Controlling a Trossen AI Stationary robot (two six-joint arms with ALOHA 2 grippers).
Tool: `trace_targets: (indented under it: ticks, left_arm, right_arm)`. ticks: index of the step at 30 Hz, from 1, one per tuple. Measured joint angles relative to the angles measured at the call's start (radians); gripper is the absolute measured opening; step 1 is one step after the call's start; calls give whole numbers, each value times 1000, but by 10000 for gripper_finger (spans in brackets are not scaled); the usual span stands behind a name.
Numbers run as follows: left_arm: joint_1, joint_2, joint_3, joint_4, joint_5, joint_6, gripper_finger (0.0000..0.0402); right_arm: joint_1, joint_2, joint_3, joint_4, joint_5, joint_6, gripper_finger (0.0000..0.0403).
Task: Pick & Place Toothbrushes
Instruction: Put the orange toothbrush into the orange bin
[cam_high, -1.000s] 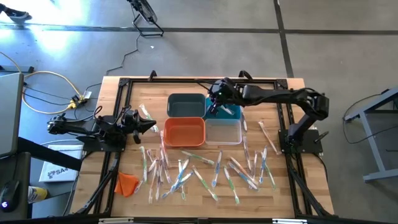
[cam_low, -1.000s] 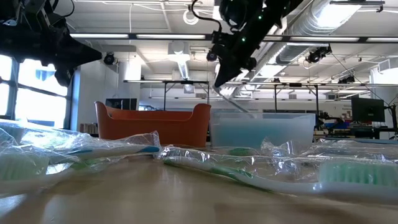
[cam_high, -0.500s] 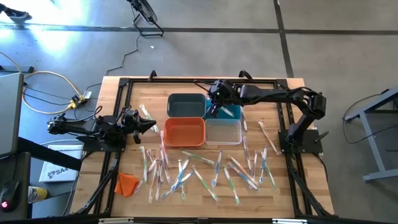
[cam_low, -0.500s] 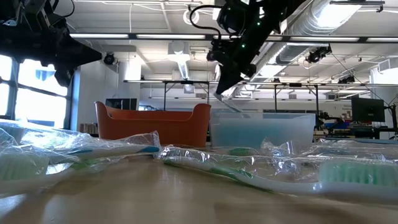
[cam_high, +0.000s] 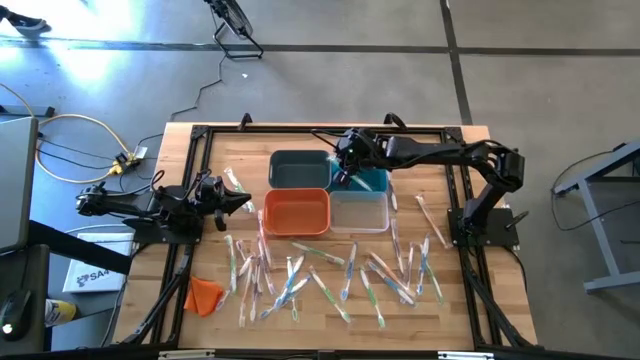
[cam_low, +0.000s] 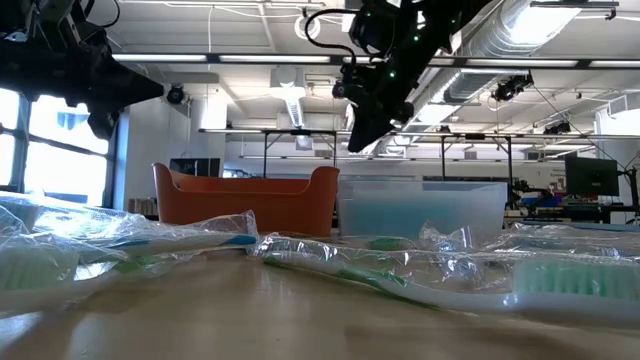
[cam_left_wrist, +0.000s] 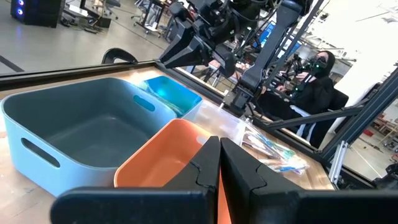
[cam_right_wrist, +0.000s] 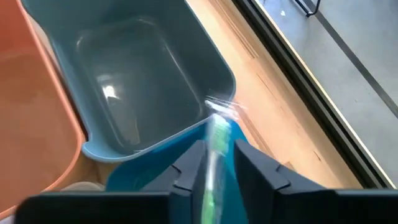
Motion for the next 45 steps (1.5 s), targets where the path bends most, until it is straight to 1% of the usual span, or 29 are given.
trace_targets:
  ticks: [3,6,16,23,45]
  left_arm:
    - [0,0,0,0,0,0,9]
    - [0,0,0,0,0,0,9]
    - [0,0,0,0,0,0,9]
    - [0,0,0,0,0,0,9]
    - [0,0,0,-1,0,0,9]
  right_arm:
    - [0,-7,0,5,8,-3,103]
    - [0,-35,0,22,8,-3,106]
    - [0,-176,0,36,3,-3,84]
    - [0,-253,0,37,6,-2,73]
    - [-6,-365,0,-47,44,7,70]
